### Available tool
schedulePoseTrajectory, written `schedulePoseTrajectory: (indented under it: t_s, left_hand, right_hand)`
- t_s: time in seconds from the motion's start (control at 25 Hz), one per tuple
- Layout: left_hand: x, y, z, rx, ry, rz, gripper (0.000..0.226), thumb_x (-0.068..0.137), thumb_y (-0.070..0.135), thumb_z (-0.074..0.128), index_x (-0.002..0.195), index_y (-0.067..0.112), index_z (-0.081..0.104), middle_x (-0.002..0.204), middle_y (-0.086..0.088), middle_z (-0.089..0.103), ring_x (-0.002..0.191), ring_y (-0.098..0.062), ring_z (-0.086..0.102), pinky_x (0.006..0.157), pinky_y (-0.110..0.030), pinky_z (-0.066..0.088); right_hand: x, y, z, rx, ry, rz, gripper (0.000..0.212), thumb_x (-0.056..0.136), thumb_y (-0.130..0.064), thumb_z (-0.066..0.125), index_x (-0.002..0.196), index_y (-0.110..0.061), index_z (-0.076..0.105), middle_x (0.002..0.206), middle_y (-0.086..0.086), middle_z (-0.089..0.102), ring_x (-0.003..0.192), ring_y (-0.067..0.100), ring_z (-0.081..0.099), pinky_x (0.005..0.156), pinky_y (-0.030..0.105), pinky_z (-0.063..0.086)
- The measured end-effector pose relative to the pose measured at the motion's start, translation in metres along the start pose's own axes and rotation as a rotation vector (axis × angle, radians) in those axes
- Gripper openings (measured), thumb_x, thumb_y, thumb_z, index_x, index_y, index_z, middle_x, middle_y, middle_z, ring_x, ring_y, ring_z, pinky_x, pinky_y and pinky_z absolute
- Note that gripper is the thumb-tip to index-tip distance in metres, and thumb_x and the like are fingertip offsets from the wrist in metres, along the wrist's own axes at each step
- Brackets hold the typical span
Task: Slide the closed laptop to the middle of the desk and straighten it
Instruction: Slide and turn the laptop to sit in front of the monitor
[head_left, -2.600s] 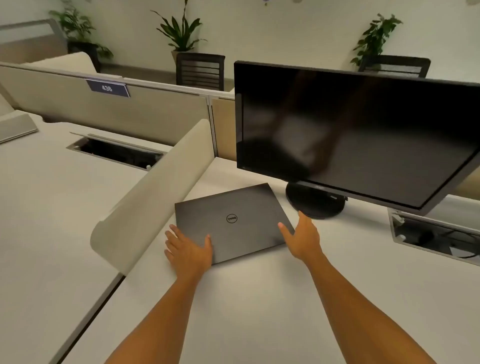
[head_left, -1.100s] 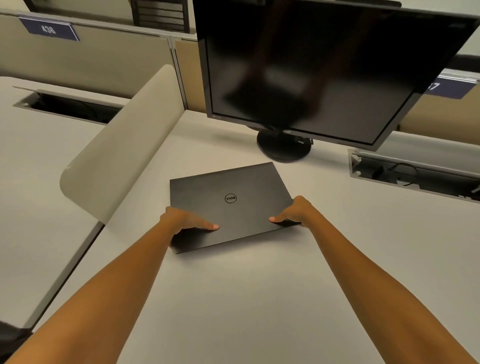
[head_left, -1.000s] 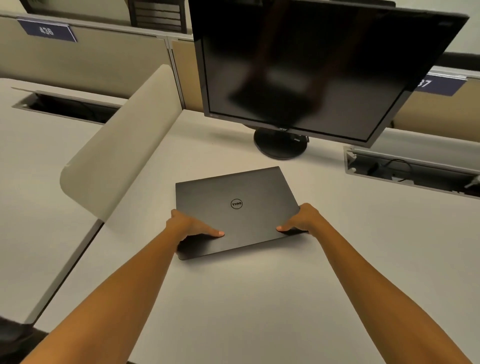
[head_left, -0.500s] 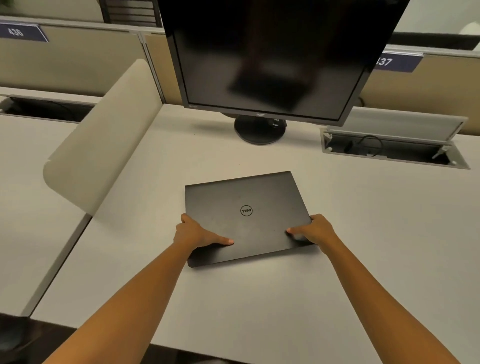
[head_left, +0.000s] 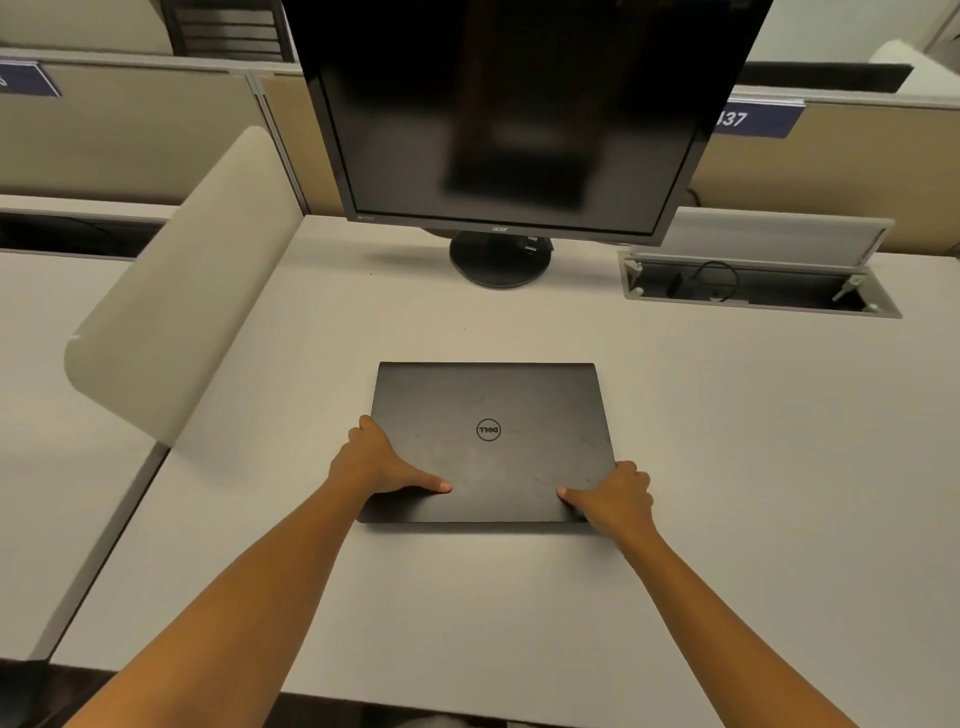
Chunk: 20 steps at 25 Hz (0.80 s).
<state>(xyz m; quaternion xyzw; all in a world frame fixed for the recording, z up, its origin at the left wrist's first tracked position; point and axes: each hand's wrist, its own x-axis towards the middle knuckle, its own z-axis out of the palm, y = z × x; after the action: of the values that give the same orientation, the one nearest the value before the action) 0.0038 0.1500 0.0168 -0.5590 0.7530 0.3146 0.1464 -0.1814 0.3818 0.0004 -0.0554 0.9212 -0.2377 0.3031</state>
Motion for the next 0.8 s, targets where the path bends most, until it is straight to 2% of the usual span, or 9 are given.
schedulePoseTrajectory:
  t_s: [0.08, 0.2, 0.28, 0.44, 0.6, 0.8]
  left_hand:
    - [0.001, 0.001, -0.003, 0.017, -0.026, 0.002, 0.164, 0.009, 0.08, 0.084, 0.145, 0.009, 0.024, 0.141, -0.009, 0.044, 0.132, -0.031, 0.047, 0.1, -0.045, 0.049]
    - [0.004, 0.009, -0.004, 0.066, -0.018, -0.034, 0.161, 0.021, 0.084, 0.082, 0.148, 0.005, 0.023, 0.14, -0.011, 0.041, 0.134, -0.031, 0.042, 0.103, -0.043, 0.046]
    - [0.005, 0.014, 0.003, 0.076, 0.075, -0.064, 0.149, 0.031, 0.088, 0.078, 0.144, 0.002, 0.031, 0.135, -0.012, 0.042, 0.133, -0.03, 0.04, 0.102, -0.04, 0.042]
    - [0.002, 0.024, 0.02, -0.084, 0.189, -0.161, 0.137, 0.039, 0.078, 0.085, 0.139, 0.0, 0.034, 0.137, -0.013, 0.039, 0.133, -0.03, 0.038, 0.102, -0.042, 0.043]
    - [0.003, 0.027, 0.016, -0.057, 0.191, -0.155, 0.138, 0.039, 0.079, 0.084, 0.14, 0.0, 0.035, 0.136, -0.013, 0.04, 0.13, -0.029, 0.04, 0.097, -0.039, 0.045]
    - [0.002, 0.025, 0.019, 0.003, 0.181, -0.124, 0.137, 0.042, 0.083, 0.08, 0.141, 0.0, 0.035, 0.135, -0.012, 0.041, 0.132, -0.029, 0.038, 0.1, -0.037, 0.041]
  right_hand:
    - [0.0, -0.001, 0.003, -0.069, 0.035, 0.018, 0.094, 0.071, -0.049, 0.085, 0.14, -0.006, 0.038, 0.142, 0.015, 0.04, 0.131, 0.035, 0.044, 0.101, 0.045, 0.045]
    - [0.003, -0.004, -0.003, -0.246, 0.079, 0.026, 0.095, 0.066, -0.061, 0.081, 0.137, -0.012, 0.043, 0.141, 0.01, 0.045, 0.133, 0.031, 0.043, 0.104, 0.046, 0.039]
    - [0.009, -0.004, -0.007, -0.123, 0.019, 0.008, 0.098, 0.063, -0.052, 0.087, 0.14, -0.011, 0.043, 0.141, 0.012, 0.045, 0.132, 0.032, 0.046, 0.106, 0.046, 0.041]
    - [0.013, -0.001, -0.01, 0.162, -0.032, -0.011, 0.102, 0.057, -0.029, 0.096, 0.141, -0.006, 0.042, 0.141, 0.014, 0.045, 0.128, 0.033, 0.051, 0.106, 0.046, 0.05]
    - [0.015, 0.005, -0.013, 0.239, -0.059, -0.043, 0.102, 0.053, -0.025, 0.099, 0.138, -0.006, 0.045, 0.139, 0.014, 0.051, 0.126, 0.033, 0.055, 0.106, 0.047, 0.051]
    - [0.016, 0.011, -0.011, 0.214, -0.064, -0.043, 0.101, 0.054, -0.027, 0.099, 0.136, -0.007, 0.044, 0.139, 0.013, 0.05, 0.127, 0.033, 0.054, 0.106, 0.048, 0.05]
